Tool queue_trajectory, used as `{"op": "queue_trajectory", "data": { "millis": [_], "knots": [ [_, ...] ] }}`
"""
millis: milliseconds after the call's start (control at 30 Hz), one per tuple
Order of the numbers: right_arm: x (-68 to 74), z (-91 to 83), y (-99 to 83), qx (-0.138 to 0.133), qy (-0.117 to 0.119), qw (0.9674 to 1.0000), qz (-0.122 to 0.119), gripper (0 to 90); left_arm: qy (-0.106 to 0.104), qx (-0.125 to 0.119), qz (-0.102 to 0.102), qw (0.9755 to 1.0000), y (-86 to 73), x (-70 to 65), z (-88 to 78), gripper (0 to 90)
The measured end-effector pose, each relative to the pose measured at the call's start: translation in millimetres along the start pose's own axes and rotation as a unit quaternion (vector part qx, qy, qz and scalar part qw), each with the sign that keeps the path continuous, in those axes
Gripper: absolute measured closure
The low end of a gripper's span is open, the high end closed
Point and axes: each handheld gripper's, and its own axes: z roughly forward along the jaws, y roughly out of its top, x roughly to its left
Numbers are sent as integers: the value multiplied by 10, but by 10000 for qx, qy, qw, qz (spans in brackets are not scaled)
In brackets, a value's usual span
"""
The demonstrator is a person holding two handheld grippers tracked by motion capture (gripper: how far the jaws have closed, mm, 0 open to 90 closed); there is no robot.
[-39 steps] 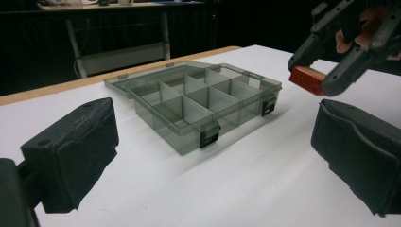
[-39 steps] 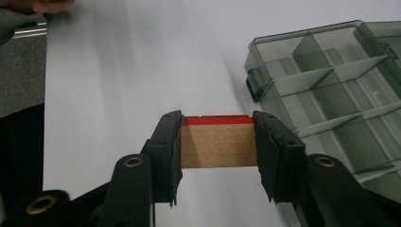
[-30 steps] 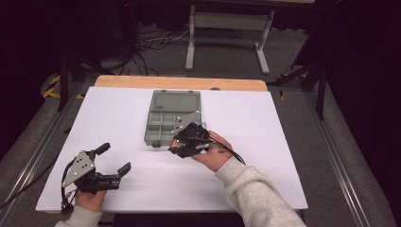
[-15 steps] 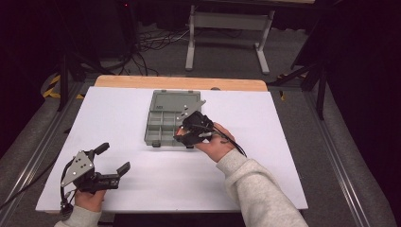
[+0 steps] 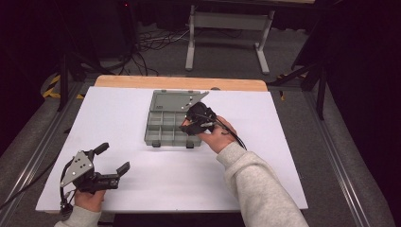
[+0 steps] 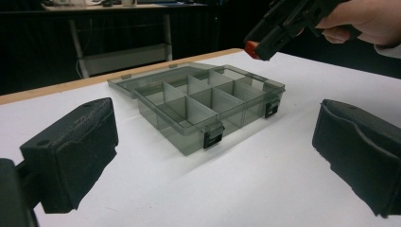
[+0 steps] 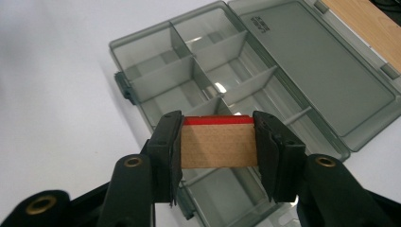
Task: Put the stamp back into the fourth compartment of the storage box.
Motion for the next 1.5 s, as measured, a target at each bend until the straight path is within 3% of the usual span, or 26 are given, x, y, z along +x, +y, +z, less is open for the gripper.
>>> {"op": "queue_trajectory", "data": {
  "millis": [767,1000,1133,1367,1500],
  "knots": [
    [-375,163,-41,37,-406,9983,415,550,-41,5,-11,10000,-7,-2,10,19],
    [-443,209,-52,6,-451,9976,534,551,-42,23,-12,10000,-7,2,9,19],
    [-510,243,-61,-36,-460,9962,741,550,-53,19,-2,10000,-7,-5,12,20],
    [-559,254,-76,-31,-575,9953,778,551,-54,10,-25,10000,-9,6,6,20],
    [-558,298,-99,117,-545,9953,793,551,-46,30,-9,10000,-2,3,2,20]
  ]
}}
